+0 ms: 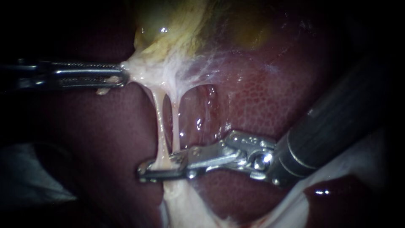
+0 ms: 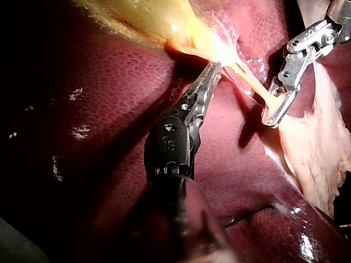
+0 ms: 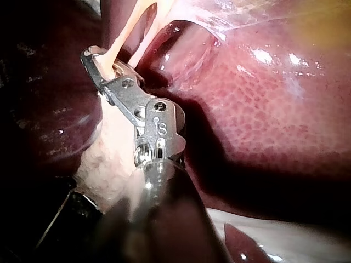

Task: Going back first clip left tube

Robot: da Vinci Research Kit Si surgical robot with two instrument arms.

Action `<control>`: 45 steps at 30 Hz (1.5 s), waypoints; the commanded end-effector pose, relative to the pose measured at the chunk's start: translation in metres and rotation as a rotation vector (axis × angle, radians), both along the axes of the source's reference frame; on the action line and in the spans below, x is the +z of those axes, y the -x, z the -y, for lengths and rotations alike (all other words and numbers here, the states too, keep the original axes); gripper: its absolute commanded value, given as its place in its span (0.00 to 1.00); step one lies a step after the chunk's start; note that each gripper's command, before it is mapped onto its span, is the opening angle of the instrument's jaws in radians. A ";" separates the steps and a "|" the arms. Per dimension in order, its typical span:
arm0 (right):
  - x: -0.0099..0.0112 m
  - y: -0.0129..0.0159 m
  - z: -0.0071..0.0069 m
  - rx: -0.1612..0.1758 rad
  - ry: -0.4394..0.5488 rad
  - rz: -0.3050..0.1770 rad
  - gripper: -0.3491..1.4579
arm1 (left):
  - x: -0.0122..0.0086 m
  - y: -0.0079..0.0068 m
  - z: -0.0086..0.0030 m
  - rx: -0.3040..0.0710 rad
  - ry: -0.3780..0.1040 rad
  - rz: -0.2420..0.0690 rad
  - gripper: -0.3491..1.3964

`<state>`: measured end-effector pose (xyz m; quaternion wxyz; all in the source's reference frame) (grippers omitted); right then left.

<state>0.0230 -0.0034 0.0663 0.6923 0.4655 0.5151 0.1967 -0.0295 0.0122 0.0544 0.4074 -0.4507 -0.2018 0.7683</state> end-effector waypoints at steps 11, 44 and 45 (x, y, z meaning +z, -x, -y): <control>0.0014 -0.0012 -0.0011 0.127 0.228 0.018 0.46 | 0.0001 0.0000 0.0000 0.000 0.000 0.000 0.00; -0.0059 0.0166 -0.0055 0.129 0.576 0.098 0.47 | 0.0001 -0.0003 0.0000 0.002 0.001 0.001 0.00; -0.0064 0.0173 -0.0059 0.139 0.587 0.111 0.47 | 0.0001 -0.0003 0.0000 0.002 0.001 0.001 0.00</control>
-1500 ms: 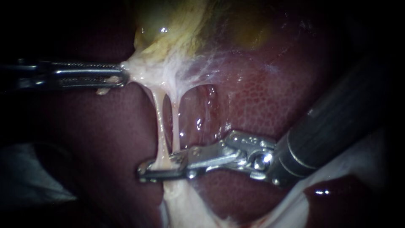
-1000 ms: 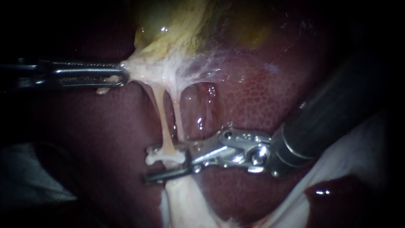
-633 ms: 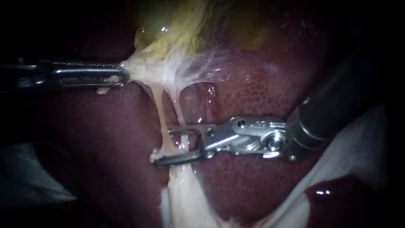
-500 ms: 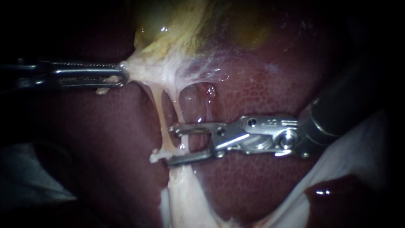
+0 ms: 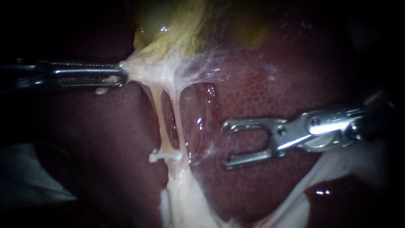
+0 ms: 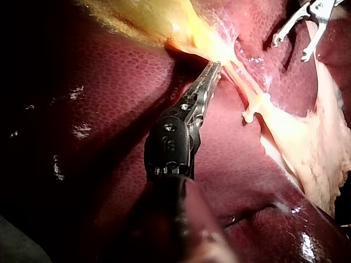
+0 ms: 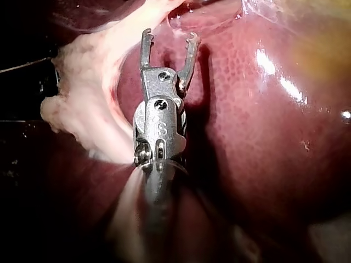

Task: Going back first clip left tube

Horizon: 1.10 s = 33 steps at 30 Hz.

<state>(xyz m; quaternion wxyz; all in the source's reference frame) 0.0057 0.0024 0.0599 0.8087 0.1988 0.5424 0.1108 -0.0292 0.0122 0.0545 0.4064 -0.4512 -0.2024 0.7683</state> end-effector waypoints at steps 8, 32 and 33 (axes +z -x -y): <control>-0.0012 0.0019 -0.0013 0.021 0.025 0.022 0.47 | 0.0005 0.0001 0.0001 0.000 0.002 -0.001 0.00; -0.0011 0.0019 -0.0011 -0.005 0.014 0.005 0.47 | 0.0071 0.0033 0.0007 0.017 0.016 -0.003 0.00; -0.0011 0.0019 -0.0011 -0.007 0.013 0.003 0.47 | 0.0071 0.0034 0.0007 0.017 0.016 -0.003 0.00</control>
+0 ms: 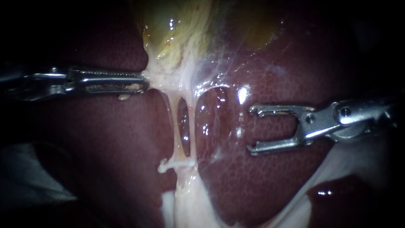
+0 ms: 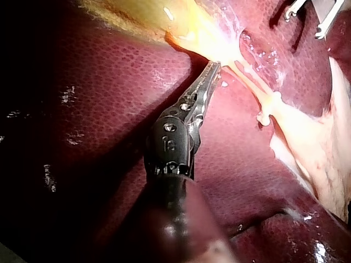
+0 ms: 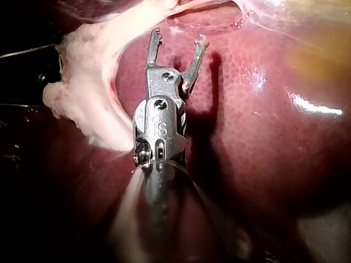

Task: Going back first clip left tube

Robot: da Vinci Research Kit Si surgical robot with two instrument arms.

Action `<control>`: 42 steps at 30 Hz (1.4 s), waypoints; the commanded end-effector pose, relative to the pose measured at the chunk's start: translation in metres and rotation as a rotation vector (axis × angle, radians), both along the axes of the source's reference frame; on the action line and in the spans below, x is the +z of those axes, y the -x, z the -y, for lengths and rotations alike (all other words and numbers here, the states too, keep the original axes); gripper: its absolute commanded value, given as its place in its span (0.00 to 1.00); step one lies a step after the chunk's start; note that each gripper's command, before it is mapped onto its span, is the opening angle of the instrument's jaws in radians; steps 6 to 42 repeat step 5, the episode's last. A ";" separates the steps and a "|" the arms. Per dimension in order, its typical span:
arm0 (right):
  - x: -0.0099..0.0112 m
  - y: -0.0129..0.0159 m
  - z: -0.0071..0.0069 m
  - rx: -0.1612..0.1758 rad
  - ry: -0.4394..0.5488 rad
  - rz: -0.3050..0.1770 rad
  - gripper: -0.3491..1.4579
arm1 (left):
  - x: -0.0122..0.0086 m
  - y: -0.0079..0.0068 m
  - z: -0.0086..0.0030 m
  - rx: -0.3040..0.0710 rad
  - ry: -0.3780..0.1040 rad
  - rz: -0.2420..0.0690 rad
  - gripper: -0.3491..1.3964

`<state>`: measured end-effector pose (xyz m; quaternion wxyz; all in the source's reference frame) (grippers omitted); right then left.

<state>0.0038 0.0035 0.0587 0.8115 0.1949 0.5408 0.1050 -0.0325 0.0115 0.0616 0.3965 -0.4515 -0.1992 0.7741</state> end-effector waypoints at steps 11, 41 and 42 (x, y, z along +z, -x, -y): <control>0.0000 0.0000 0.0000 -0.006 -0.003 -0.005 0.47 | 0.0000 0.0000 0.0000 0.000 -0.001 0.001 0.00; 0.0000 0.0000 0.0000 -0.006 -0.003 -0.005 0.47 | 0.0000 0.0000 0.0000 0.000 -0.001 0.001 0.00; 0.0000 0.0000 0.0000 -0.006 -0.003 -0.005 0.47 | 0.0000 0.0000 0.0000 0.000 -0.001 0.001 0.00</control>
